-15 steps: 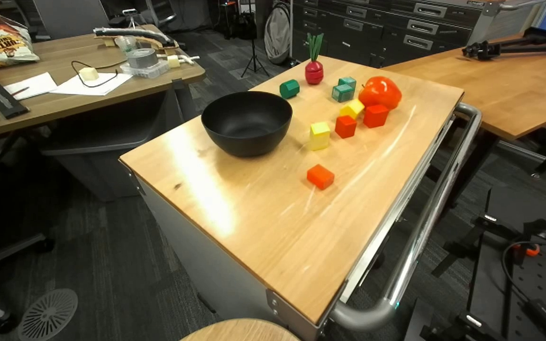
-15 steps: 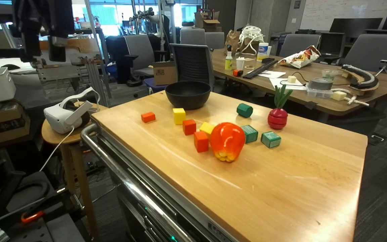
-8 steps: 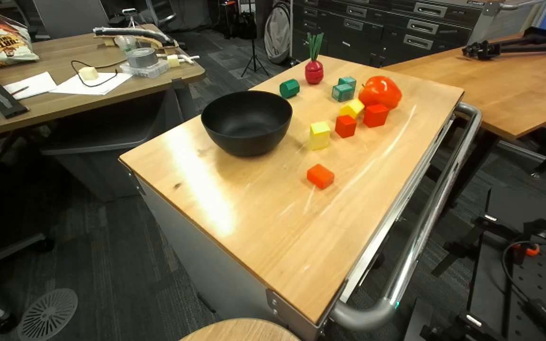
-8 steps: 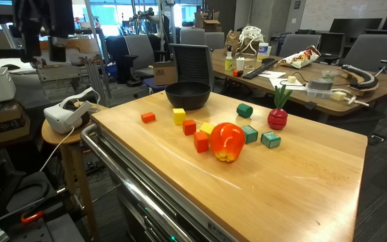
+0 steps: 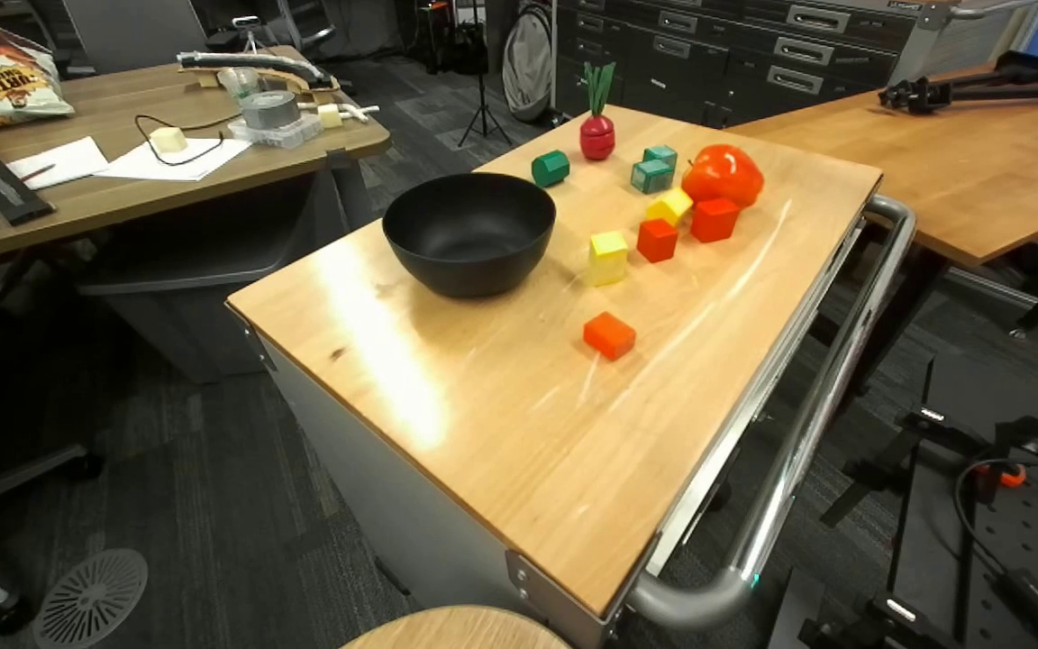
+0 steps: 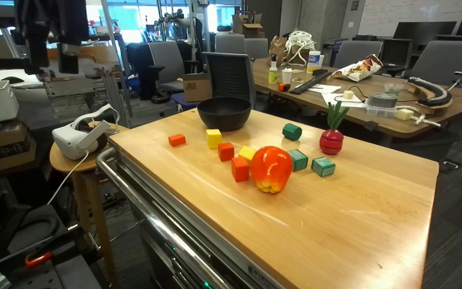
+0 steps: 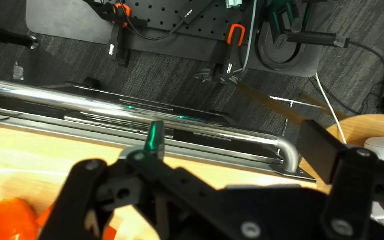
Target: Put all the colored objects on the table in the bowl except the apple- move it backward
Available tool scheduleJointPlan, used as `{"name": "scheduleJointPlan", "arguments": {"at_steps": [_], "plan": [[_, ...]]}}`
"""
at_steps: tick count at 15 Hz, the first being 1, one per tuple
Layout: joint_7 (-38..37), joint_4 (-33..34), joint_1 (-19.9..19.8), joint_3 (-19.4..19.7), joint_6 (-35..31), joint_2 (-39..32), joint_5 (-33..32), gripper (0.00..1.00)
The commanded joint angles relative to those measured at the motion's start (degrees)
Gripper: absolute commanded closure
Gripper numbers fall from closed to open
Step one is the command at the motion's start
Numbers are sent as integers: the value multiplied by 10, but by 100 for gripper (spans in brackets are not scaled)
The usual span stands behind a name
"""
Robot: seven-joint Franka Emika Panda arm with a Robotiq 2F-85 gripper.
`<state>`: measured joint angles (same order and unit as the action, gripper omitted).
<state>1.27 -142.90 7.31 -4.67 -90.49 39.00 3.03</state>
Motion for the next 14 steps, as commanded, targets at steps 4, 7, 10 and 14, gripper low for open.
{"name": "scheduleJointPlan", "arguments": {"at_steps": [4,7,10,14], "plan": [[-58,16,-12,-13,-137,-9,20,0],[-87,38,-34,-10,-252,-59,0,0],[-83,18,-34,-5,-272,-50,-5,0],[-87,32,-44,-3,-294,-88,-7,0]]}}
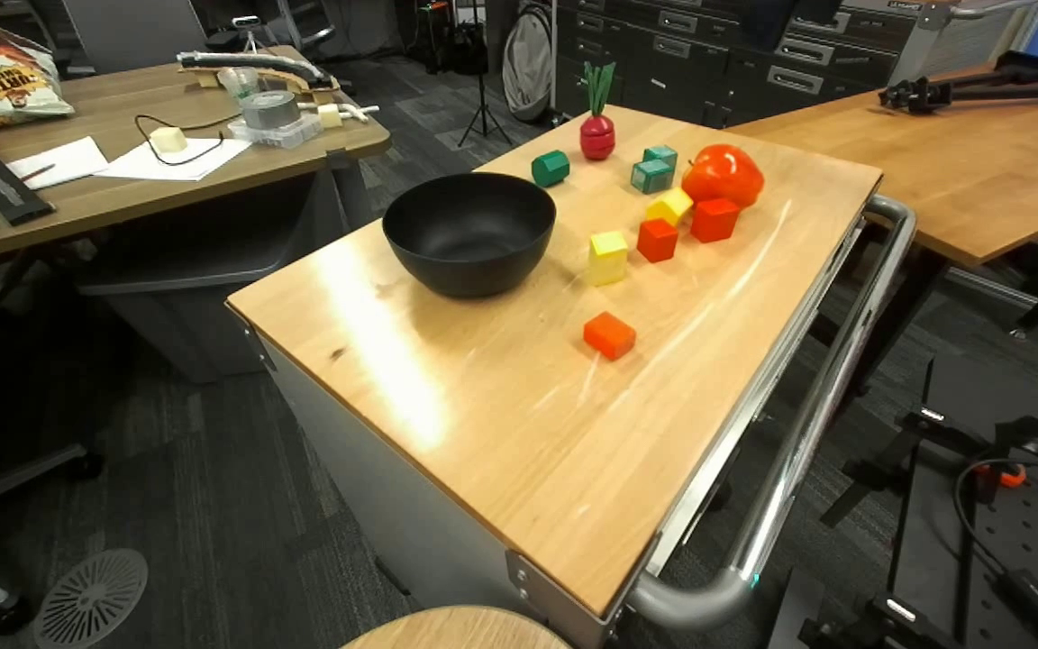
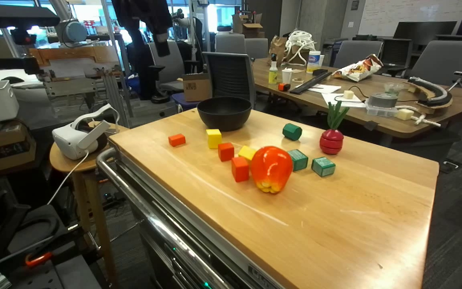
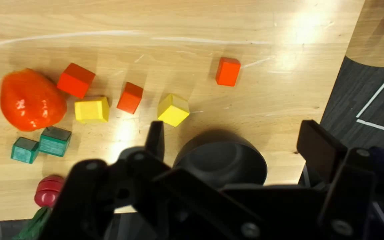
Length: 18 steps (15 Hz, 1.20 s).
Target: Put all the colored objects on the table in the bowl except the apple- move it backward
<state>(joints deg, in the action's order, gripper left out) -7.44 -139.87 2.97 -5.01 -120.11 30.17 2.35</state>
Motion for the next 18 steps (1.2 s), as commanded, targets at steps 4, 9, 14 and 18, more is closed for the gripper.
{"name": "scheduleJointPlan", "arguments": {"at_steps": [4,9,14,18], "plan": [[-52,7,5,-39,-41,-55,-5,0],[-126,44,-4,-57,-95,-188,-8,0],[-191,78,-10,-35,-154,-278,-31,0],[-174,69,0,-23,-148,-279,-19,0]]}}
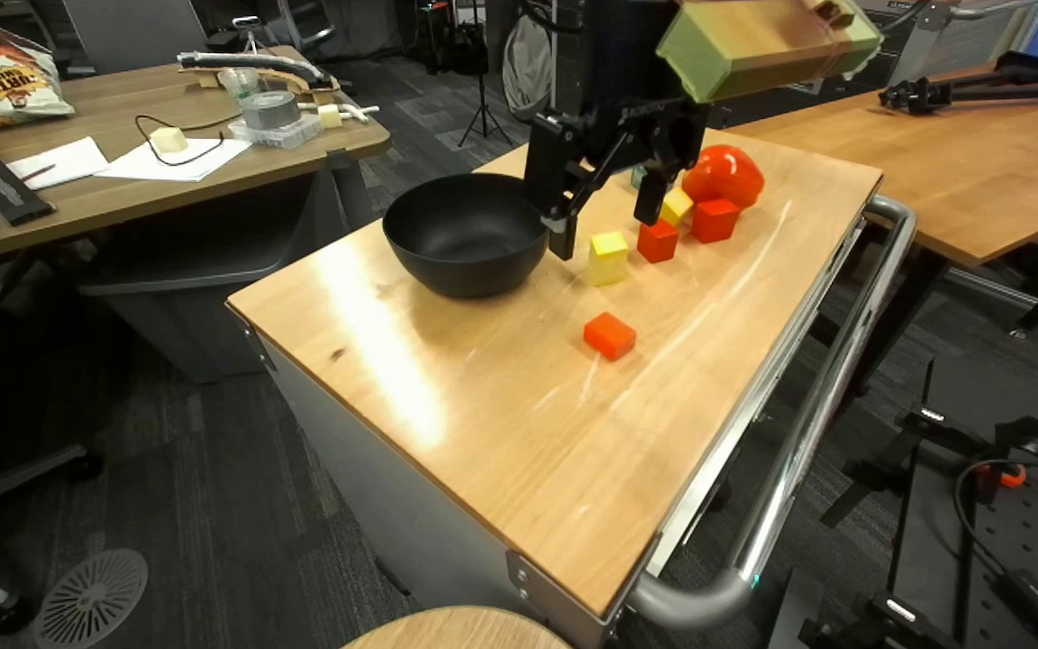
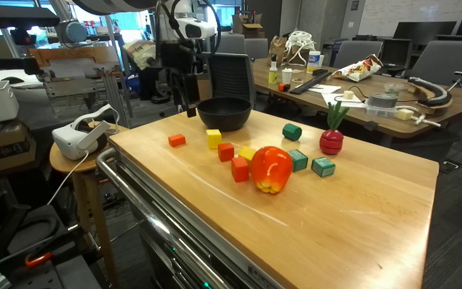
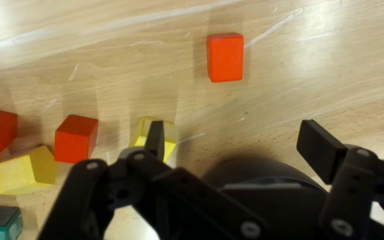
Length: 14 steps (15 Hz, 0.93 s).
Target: Put all the colored objects on the table in the bowl except the apple- move it backward
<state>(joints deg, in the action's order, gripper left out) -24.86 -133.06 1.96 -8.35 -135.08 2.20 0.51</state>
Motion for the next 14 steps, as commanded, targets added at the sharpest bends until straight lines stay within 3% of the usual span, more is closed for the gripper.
{"name": "scheduleJointPlan", "arguments": {"at_steps": [1,7,14], "plan": [[-12,4,13,7,1,-5,-12,0],[-108,6,3,25,-11,-27,-120,0],[-29,19,-4,62,-85,-79,-22,0]]}}
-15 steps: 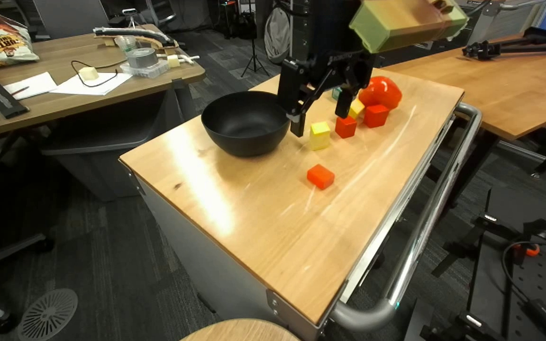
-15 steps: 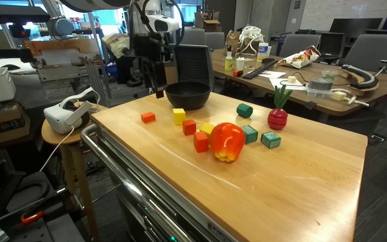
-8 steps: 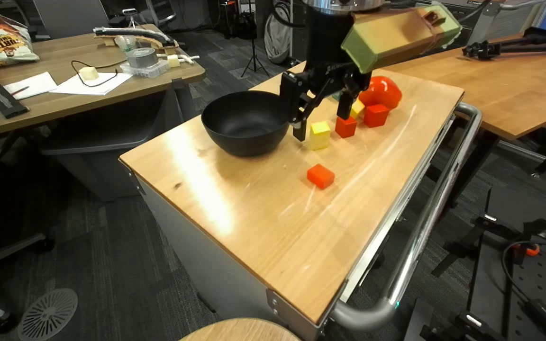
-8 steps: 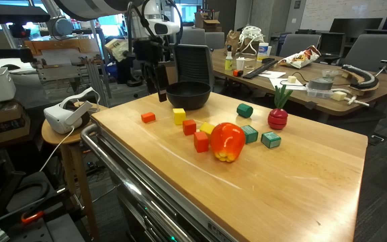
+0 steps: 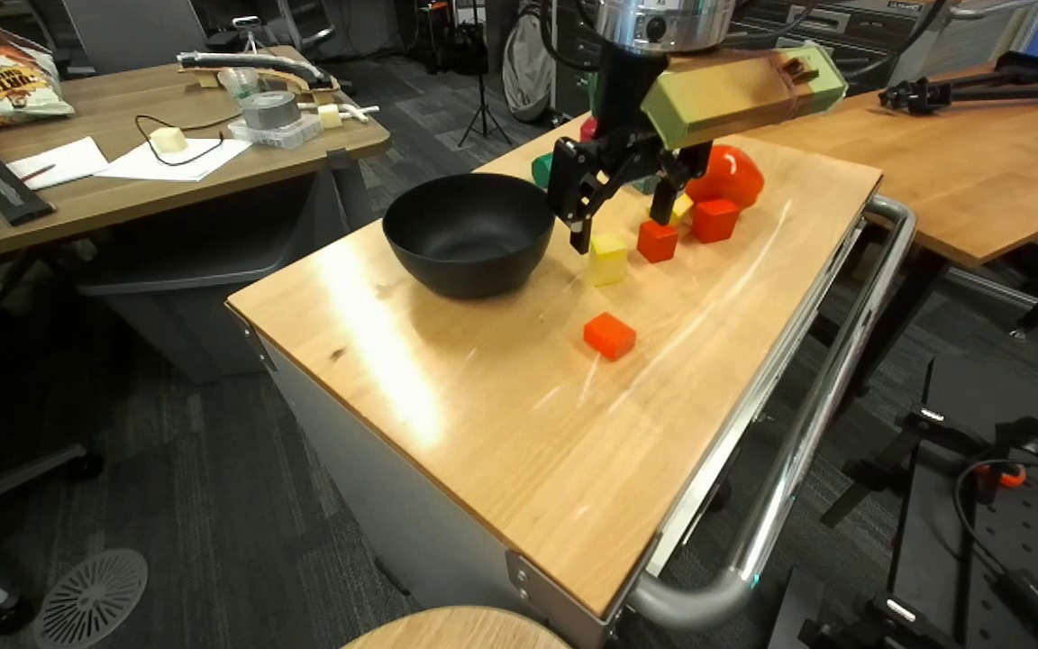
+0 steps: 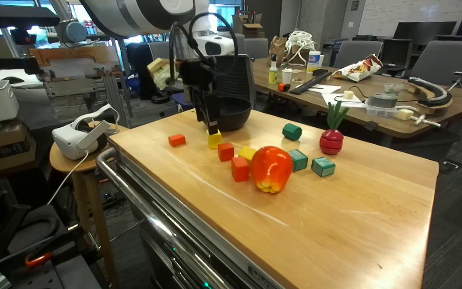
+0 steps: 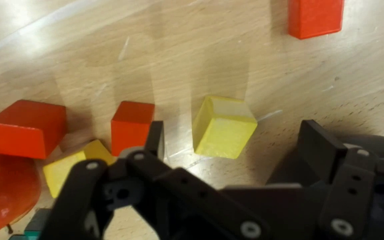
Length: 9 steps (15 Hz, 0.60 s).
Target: Put all the colored objects on the table in the bowl except the apple- move it backward
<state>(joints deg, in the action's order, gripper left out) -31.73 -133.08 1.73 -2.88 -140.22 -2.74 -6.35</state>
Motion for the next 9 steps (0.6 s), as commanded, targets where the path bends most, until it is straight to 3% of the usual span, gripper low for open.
{"name": "scheduleJointPlan", "arguments": {"at_steps": [1,2,4,5,9], "plan": [[47,23,-2,11,-40,-40,58,7],[50,29,-2,14,-41,-52,65,14],[55,38,-2,21,-39,-70,74,38],[61,43,-2,22,-32,-77,82,39],[80,49,1,24,-15,-79,96,70]]}}
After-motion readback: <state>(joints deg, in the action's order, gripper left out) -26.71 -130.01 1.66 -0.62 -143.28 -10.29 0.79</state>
